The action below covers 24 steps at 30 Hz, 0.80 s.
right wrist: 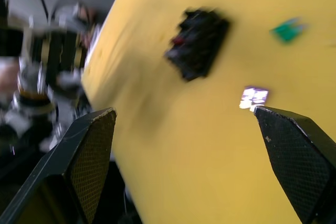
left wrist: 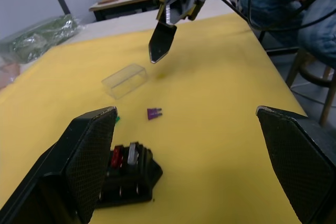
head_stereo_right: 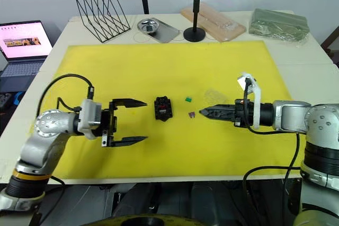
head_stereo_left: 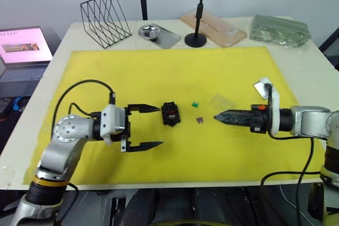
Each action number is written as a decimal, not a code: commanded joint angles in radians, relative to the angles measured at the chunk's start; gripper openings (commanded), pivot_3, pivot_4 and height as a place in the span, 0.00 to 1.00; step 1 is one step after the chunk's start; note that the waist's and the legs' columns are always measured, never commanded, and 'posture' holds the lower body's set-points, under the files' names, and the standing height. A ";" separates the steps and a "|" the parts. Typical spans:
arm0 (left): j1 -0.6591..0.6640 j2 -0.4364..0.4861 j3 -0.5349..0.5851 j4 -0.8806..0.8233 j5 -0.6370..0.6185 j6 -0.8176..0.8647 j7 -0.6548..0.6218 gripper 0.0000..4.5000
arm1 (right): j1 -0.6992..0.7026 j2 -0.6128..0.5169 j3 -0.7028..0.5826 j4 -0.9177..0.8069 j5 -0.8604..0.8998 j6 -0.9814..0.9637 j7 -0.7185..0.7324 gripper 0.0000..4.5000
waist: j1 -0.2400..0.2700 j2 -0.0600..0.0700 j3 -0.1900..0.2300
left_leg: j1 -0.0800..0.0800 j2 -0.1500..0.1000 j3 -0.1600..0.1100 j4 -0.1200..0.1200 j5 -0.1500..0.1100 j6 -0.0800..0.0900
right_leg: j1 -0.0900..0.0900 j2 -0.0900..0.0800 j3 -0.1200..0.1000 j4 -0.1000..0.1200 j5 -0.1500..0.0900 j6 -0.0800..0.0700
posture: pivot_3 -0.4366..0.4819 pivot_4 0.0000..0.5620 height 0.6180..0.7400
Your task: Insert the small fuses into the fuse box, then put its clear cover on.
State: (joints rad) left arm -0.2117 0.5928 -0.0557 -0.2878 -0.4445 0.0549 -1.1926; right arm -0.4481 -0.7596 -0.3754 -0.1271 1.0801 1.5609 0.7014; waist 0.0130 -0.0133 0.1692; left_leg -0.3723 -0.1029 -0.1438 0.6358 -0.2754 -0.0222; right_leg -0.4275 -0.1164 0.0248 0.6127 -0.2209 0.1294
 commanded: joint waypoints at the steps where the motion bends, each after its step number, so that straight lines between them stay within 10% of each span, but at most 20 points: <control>1: -0.013 -0.014 -0.015 0.018 0.025 -0.040 0.013 1.00 | -0.011 -0.013 0.022 0.017 -0.016 -0.051 0.028 1.00 | -0.005 0.000 0.000 | 0.000 0.000 0.000 0.000 0.000 0.000 | 0.000 0.000 0.000 0.000 0.000 0.000 | 0.48 0.27 1.00; 24: 0.004 0.003 0.000 0.039 0.011 -0.052 0.003 1.00 | -0.126 0.145 0.162 0.196 -0.066 -0.027 -0.021 1.00 | -0.003 0.001 0.000 | 0.000 0.002 0.000 0.000 0.000 0.000 | 0.000 0.002 0.000 0.000 0.000 0.000 | 0.48 0.27 1.00</control>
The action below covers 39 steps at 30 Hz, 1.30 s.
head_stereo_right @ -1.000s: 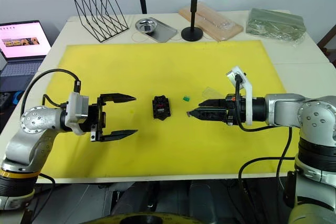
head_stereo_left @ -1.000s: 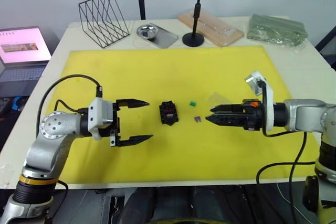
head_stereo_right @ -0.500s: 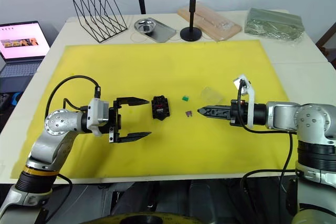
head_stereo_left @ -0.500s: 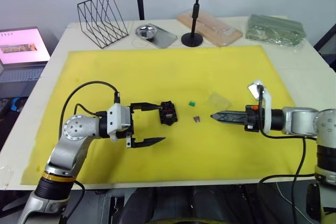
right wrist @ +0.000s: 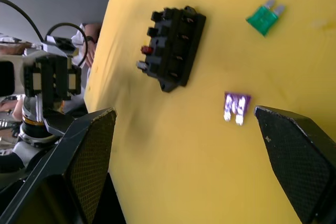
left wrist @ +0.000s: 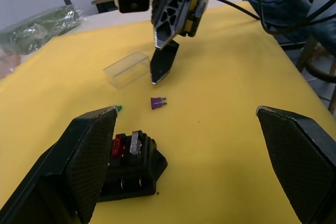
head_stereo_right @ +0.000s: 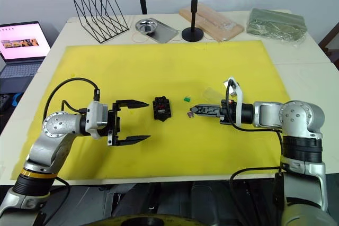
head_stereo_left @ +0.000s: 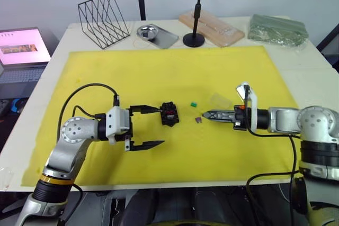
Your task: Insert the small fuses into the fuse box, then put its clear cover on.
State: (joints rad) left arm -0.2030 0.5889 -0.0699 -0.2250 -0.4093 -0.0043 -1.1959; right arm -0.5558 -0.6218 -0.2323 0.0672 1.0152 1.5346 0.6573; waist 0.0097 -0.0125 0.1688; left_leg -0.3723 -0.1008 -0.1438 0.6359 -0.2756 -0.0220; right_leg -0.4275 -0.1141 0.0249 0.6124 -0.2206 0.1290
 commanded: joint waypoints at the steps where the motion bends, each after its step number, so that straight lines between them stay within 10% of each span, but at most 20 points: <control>1: -0.003 0.008 0.016 -0.026 -0.027 0.010 0.007 1.00 | -0.016 0.002 0.043 -0.004 -0.013 -0.012 0.035 1.00 | 0.000 0.000 0.000 | 0.000 0.000 0.000 0.000 0.000 0.000 | 0.000 0.000 0.000 0.000 0.000 0.000 | 0.48 0.27 1.00; 39: -0.022 0.006 -0.001 -0.042 -0.016 0.044 0.028 1.00 | -0.062 0.022 0.123 0.140 -0.125 -0.045 0.134 0.88 | -0.004 0.000 0.000 | 0.000 0.000 0.000 0.000 0.000 0.000 | 0.000 0.000 0.000 0.000 0.000 0.000 | 0.48 0.27 1.00</control>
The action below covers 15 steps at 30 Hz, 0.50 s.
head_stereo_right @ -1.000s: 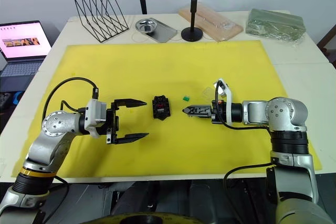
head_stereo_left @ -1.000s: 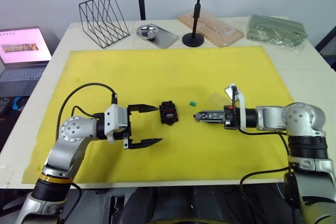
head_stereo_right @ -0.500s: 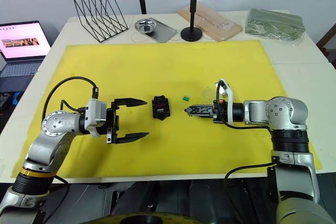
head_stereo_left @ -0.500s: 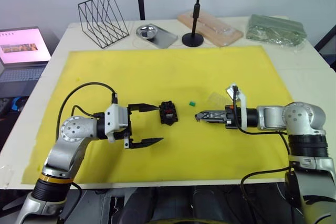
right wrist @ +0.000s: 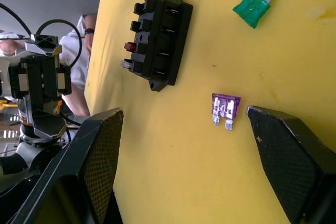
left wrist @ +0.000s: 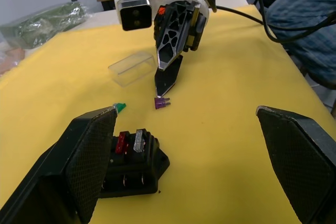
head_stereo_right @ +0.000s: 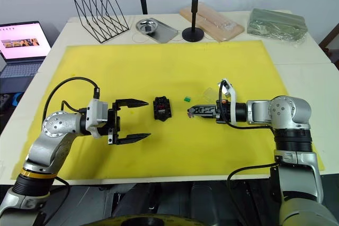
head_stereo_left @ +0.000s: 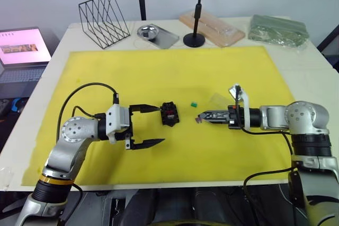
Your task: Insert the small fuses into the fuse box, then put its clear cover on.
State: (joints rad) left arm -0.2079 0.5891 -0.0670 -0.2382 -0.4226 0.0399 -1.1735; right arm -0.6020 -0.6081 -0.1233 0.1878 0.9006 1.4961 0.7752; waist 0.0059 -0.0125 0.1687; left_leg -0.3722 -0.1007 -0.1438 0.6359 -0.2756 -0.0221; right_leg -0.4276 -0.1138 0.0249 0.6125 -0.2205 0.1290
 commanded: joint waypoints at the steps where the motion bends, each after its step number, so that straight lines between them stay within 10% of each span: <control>1: -0.017 0.007 -0.003 -0.030 -0.003 0.000 0.006 1.00 | -0.014 0.005 0.022 0.024 -0.016 -0.011 0.024 0.88 | -0.001 0.000 0.000 | 0.000 0.000 0.000 0.000 0.000 0.000 | 0.000 0.000 0.000 0.000 0.000 0.000 | 0.48 0.27 1.00; 6: -0.013 0.005 -0.005 -0.035 0.004 -0.003 0.011 1.00 | -0.017 0.014 0.029 0.040 -0.030 -0.020 0.039 0.88 | -0.002 0.000 0.000 | 0.000 0.000 0.000 0.000 0.000 0.000 | 0.000 0.000 0.000 0.000 0.000 0.000 | 0.48 0.27 1.00; 12: -0.011 0.006 -0.009 -0.040 0.005 0.000 0.018 1.00 | -0.020 0.017 0.058 0.056 -0.054 -0.052 0.075 0.53 | -0.003 0.000 0.000 | 0.000 0.000 0.000 0.000 0.000 0.000 | 0.000 0.000 0.000 0.000 0.000 0.000 | 0.48 0.27 1.00; 15: -0.013 0.007 -0.009 -0.034 0.008 -0.002 0.020 1.00 | -0.025 0.017 0.067 0.062 -0.061 -0.063 0.096 0.53 | -0.003 0.000 0.000 | 0.000 0.000 0.000 0.000 0.000 0.000 | 0.000 0.000 0.000 0.000 0.000 0.000 | 0.48 0.27 1.00</control>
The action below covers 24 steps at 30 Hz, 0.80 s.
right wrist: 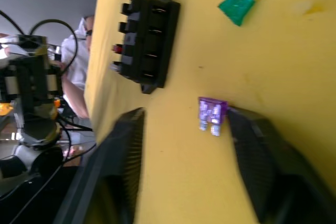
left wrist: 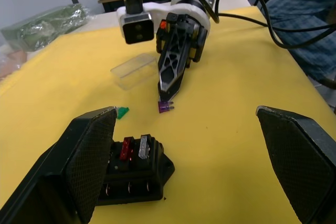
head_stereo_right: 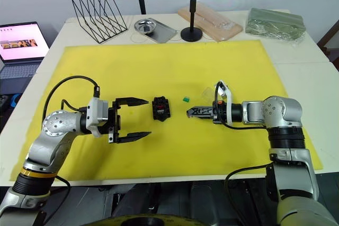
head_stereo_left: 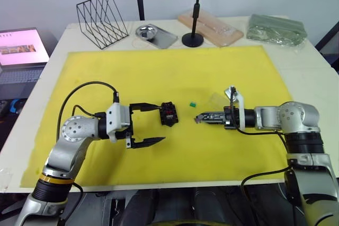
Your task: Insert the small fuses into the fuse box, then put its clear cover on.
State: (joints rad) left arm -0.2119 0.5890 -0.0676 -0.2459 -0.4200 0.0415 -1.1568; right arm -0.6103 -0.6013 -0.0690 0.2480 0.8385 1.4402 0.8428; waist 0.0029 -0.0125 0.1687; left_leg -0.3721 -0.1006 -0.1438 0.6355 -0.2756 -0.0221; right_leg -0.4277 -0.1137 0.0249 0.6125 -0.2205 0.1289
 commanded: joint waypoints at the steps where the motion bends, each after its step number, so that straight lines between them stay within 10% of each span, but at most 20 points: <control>1: -0.010 0.007 -0.007 -0.024 0.007 -0.004 0.005 1.00 | -0.020 0.013 0.014 0.006 -0.003 -0.008 0.026 0.53 | 0.000 0.000 0.000 | 0.000 0.000 0.000 0.000 0.000 0.000 | 0.000 0.000 0.000 0.000 0.000 0.000 | 0.48 0.27 1.00; 12: -0.012 0.003 -0.002 -0.009 0.017 -0.012 0.010 1.00 | -0.014 0.025 0.056 0.036 -0.072 -0.057 0.032 0.53 | -0.012 0.000 0.000 | 0.000 0.000 0.000 0.000 0.000 0.000 | 0.000 0.000 0.000 0.000 0.000 0.000 | 0.48 0.27 1.00; 20: -0.006 -0.001 -0.006 -0.015 0.019 -0.012 0.014 1.00 | 0.008 0.032 0.046 0.035 -0.093 -0.057 0.012 0.03 | -0.014 -0.002 -0.001 | 0.000 0.000 0.000 0.000 0.000 0.000 | 0.000 0.000 0.000 0.000 0.000 0.000 | 0.48 0.27 1.00; 24: -0.003 -0.005 -0.009 -0.015 0.020 -0.013 0.015 1.00 | 0.043 0.029 0.033 0.002 -0.091 -0.046 -0.005 0.01 | -0.012 -0.005 -0.004 | 0.000 0.000 0.000 0.001 0.000 0.000 | 0.001 0.000 0.000 0.000 0.000 0.000 | 0.48 0.27 1.00</control>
State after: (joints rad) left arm -0.2102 0.5857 -0.0678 -0.2438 -0.4015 0.0393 -1.1484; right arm -0.5987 -0.5698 -0.0349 0.2530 0.7673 1.3865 0.8641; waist -0.0086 -0.0175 0.1645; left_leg -0.3716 -0.1008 -0.1442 0.6365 -0.2756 -0.0221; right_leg -0.4264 -0.1140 0.0248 0.6125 -0.2204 0.1289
